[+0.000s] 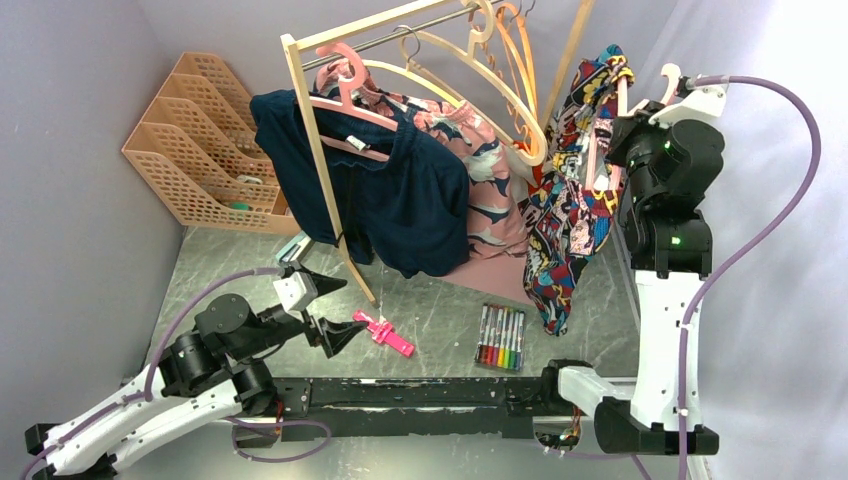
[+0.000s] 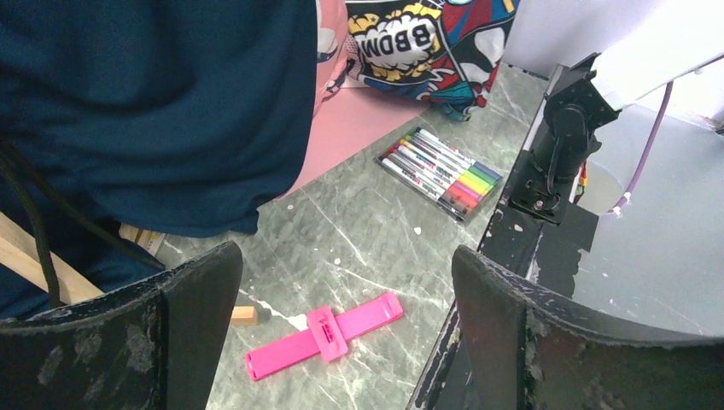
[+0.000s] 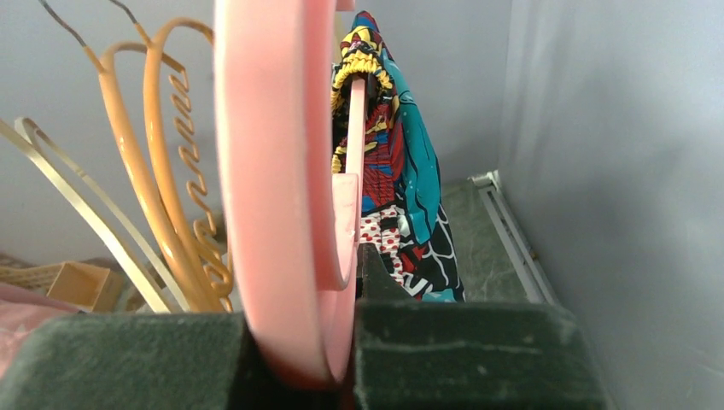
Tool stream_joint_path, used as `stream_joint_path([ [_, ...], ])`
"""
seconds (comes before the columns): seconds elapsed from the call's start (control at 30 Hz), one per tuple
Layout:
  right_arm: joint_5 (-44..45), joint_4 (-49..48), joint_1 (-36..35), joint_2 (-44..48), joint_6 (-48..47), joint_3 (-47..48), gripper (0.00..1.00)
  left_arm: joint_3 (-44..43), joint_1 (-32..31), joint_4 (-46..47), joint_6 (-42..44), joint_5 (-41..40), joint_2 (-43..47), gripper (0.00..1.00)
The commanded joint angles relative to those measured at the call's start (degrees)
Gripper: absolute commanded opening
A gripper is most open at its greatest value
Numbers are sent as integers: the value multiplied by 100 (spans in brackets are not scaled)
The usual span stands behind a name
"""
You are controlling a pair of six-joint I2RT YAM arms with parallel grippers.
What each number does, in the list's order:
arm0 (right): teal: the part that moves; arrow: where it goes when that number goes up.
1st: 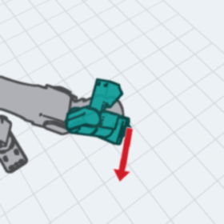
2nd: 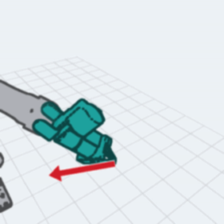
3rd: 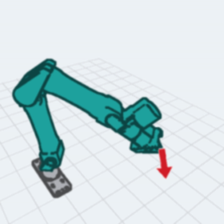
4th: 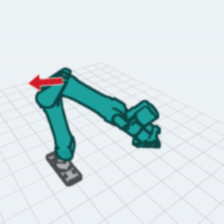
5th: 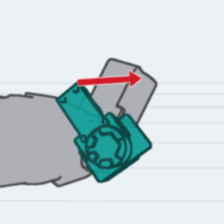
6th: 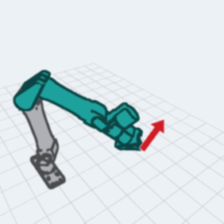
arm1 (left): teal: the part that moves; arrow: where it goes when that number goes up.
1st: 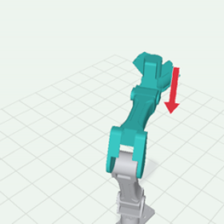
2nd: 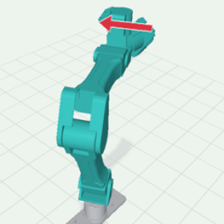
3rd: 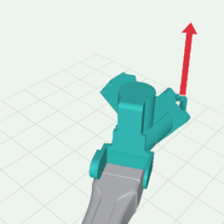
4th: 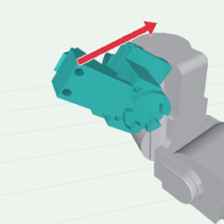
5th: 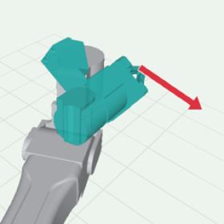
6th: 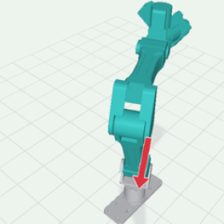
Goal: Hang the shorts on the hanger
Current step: Place the hanger at the clothesline.
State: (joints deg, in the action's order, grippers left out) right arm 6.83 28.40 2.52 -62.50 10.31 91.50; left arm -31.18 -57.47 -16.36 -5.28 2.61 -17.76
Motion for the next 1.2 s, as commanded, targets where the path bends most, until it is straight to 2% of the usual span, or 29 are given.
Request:
stream_joint_path([
  [0.0,-11,404,-88,112,206,140,0,-29,26,10,20,44,-24,95],
  [0.17,496,746,-259,425,179,444,0,-29,26,-16,-13,8,-17,95],
  [0.37,-579,997,-713,178,-168,1185,0,-29,26,-11,8,7,-71,95],
  [0.5,-552,1054,-958,-145,-420,1182,0,-36,25,-34,-8,8,-119,95],
  [0.77,78,202,-859,-392,-267,465,0,-46,25,-63,16,7,-238,95],
  [1.07,-69,-379,-507,-792,-194,233,0,-29,26,-61,42,-60,-258,95],
  [1.17,-533,-649,-448,-929,-302,270,0,-33,30,-61,53,-91,-277,95],
])
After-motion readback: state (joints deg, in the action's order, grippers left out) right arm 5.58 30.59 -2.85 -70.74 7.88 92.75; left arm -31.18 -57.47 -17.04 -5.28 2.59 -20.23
